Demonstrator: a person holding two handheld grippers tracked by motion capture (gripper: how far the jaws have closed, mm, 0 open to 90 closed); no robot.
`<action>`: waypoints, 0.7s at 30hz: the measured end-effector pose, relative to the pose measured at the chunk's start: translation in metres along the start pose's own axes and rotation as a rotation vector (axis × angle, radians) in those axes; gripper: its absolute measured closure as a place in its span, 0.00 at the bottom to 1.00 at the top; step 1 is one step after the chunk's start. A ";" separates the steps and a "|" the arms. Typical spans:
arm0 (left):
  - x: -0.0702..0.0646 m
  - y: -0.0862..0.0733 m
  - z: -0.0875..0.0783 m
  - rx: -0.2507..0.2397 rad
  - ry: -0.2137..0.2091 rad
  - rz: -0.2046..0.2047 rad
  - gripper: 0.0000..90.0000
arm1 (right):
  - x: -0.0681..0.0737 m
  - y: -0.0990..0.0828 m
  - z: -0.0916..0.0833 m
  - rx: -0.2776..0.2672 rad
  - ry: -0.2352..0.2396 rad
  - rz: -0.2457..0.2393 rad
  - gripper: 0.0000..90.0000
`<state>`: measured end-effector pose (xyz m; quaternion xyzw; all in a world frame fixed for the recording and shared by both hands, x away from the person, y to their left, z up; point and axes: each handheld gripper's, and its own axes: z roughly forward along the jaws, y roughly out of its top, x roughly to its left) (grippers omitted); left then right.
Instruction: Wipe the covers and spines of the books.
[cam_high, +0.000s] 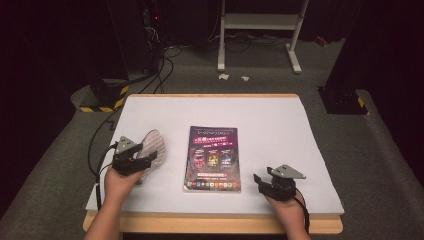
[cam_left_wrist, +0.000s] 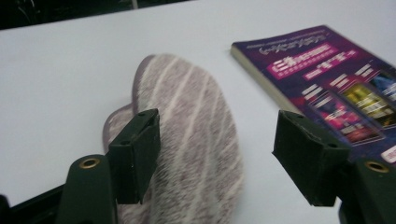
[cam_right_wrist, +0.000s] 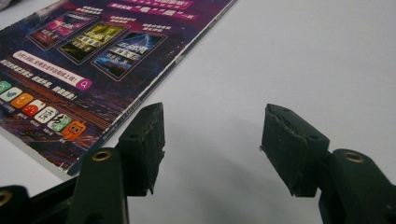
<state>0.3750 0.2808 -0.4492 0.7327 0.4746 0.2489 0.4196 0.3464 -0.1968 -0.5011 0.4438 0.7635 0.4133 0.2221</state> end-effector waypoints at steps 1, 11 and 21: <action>0.000 0.000 0.000 0.000 0.000 0.000 0.36 | 0.000 0.000 0.000 0.001 0.001 0.002 0.43; -0.032 0.012 0.001 -0.038 -0.083 0.054 0.39 | 0.001 0.001 0.000 0.003 0.004 -0.007 0.43; -0.068 0.003 0.024 -0.005 -0.163 0.115 0.43 | 0.006 0.001 0.000 0.003 0.014 -0.031 0.42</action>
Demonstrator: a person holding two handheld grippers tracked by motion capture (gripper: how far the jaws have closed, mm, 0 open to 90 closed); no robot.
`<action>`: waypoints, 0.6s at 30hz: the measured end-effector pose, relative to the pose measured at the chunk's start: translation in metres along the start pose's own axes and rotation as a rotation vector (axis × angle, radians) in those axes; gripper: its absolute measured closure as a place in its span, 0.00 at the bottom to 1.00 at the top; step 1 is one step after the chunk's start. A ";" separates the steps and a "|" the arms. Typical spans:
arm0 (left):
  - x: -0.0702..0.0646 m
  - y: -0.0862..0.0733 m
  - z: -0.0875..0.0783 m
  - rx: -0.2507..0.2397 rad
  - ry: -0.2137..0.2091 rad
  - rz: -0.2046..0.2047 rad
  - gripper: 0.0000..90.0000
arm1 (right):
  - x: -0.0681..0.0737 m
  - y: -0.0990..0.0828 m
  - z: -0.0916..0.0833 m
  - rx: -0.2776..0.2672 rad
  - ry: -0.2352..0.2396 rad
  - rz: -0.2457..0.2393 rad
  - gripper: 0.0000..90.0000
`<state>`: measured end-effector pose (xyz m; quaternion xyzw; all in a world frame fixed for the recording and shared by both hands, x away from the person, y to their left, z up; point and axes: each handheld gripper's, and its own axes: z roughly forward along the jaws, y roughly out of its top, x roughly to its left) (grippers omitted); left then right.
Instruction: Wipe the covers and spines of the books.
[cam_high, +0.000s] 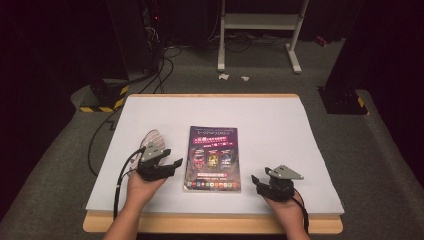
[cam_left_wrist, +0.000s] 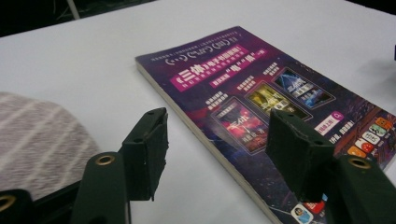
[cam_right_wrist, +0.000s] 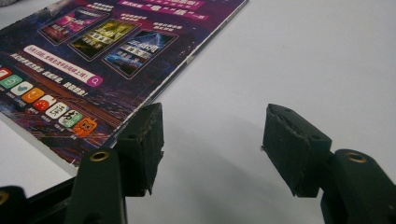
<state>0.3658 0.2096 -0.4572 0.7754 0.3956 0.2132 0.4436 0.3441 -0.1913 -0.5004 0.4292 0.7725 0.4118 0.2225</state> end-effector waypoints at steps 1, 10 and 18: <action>-0.002 -0.001 0.003 0.002 -0.001 0.003 0.42 | 0.000 0.000 0.000 -0.002 0.000 -0.004 0.41; -0.020 -0.012 0.022 0.070 -0.020 0.002 0.41 | 0.003 0.002 0.000 -0.017 0.010 -0.013 0.42; -0.030 -0.021 0.036 0.166 -0.042 -0.014 0.39 | 0.010 0.005 0.001 -0.019 0.027 -0.024 0.41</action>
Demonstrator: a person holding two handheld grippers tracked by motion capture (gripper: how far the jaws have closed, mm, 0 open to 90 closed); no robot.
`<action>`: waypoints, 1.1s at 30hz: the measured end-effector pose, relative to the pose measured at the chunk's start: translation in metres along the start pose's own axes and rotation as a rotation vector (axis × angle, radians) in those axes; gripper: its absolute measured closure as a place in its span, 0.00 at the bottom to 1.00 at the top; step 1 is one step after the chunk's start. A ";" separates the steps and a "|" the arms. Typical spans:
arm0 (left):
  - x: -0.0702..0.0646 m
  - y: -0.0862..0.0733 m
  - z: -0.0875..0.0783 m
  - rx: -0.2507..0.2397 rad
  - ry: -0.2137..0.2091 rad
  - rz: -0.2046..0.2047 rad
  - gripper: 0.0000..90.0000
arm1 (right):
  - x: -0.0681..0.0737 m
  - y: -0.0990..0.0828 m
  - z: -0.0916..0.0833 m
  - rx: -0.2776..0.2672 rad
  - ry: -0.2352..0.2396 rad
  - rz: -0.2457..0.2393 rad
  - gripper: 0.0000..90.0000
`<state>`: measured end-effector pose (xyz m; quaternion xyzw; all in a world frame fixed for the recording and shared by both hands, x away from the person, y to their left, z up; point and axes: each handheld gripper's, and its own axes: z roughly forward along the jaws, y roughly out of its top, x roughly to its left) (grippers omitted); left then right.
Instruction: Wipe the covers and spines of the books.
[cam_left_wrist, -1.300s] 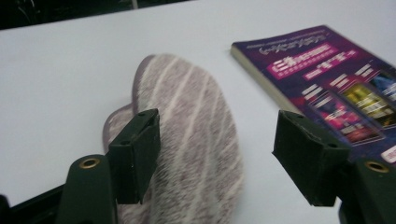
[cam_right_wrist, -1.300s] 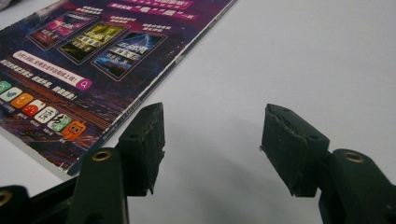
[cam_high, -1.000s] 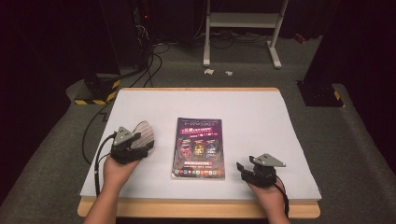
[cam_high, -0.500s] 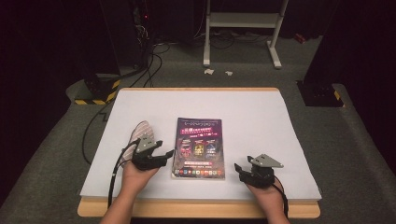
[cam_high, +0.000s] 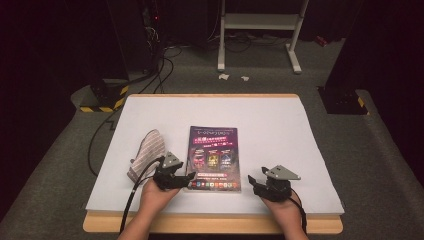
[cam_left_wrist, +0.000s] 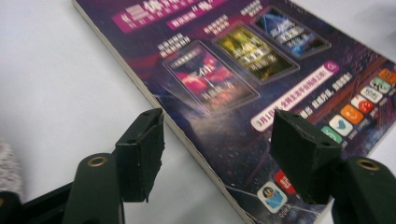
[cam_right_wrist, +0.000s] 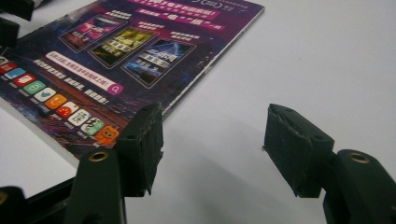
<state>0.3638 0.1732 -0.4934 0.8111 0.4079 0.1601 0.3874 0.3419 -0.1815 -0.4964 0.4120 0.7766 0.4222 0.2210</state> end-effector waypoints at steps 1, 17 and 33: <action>0.000 0.000 0.000 0.000 0.000 0.000 0.38 | 0.001 0.000 0.000 0.003 0.004 -0.002 0.42; 0.001 -0.007 0.009 0.035 -0.054 -0.033 0.35 | 0.026 0.023 0.028 0.104 0.063 0.001 0.37; -0.009 -0.015 0.005 0.012 -0.058 -0.013 0.33 | 0.037 0.012 0.033 0.123 0.094 -0.024 0.40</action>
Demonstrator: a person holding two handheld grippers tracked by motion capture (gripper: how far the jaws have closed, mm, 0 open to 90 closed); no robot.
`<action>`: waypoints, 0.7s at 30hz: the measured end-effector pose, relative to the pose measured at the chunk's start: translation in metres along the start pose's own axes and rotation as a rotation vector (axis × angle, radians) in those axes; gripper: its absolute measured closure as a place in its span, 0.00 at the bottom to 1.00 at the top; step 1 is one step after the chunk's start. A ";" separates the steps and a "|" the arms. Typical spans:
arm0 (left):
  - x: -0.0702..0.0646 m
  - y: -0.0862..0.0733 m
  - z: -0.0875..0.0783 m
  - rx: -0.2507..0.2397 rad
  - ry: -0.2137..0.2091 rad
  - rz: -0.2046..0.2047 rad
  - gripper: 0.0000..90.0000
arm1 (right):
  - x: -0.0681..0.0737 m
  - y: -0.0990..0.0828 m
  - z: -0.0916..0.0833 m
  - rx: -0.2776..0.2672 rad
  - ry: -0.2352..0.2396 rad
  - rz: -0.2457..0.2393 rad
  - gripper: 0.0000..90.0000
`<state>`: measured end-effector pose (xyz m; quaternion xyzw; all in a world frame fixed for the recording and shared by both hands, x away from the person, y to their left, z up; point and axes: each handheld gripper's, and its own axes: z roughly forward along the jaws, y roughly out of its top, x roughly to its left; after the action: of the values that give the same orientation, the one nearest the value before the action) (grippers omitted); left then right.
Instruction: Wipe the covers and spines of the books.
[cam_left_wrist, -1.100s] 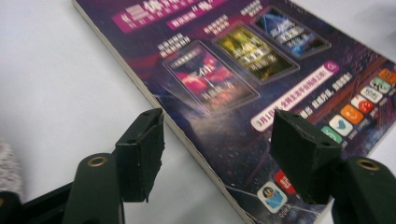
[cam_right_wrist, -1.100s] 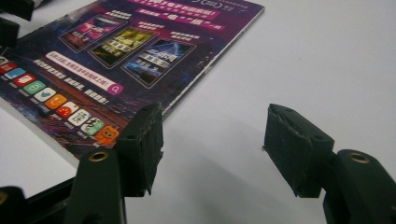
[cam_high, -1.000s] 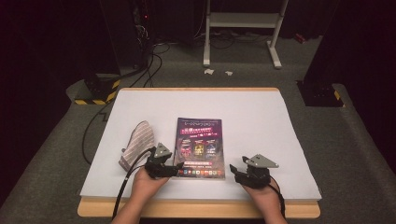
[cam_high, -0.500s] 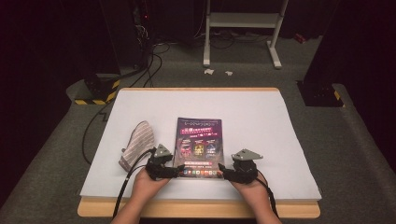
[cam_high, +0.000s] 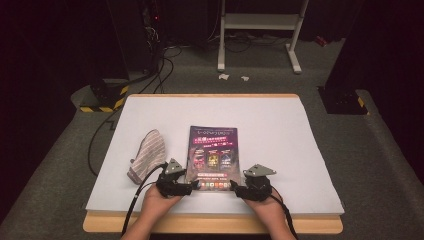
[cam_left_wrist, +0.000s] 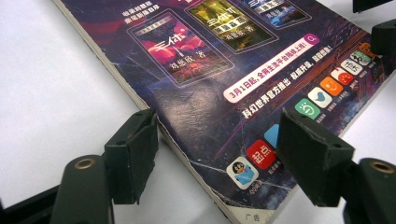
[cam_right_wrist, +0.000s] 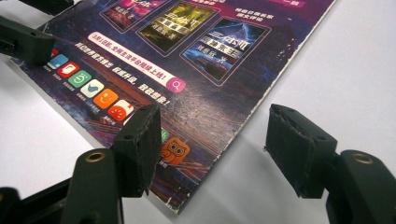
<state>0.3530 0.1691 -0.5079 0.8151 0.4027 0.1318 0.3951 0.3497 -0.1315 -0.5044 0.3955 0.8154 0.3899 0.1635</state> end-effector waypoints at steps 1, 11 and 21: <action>0.000 0.000 0.000 0.001 0.002 -0.001 0.33 | 0.000 0.000 0.000 0.003 -0.001 0.001 0.40; -0.004 -0.001 0.000 0.000 0.002 -0.001 0.33 | 0.000 -0.001 0.000 0.005 -0.003 0.001 0.40; -0.021 0.002 0.005 0.007 -0.046 0.045 0.34 | -0.008 -0.002 -0.002 -0.001 -0.032 0.038 0.39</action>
<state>0.3437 0.1493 -0.5075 0.8282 0.3756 0.1203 0.3982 0.3522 -0.1393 -0.5050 0.4168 0.8050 0.3868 0.1691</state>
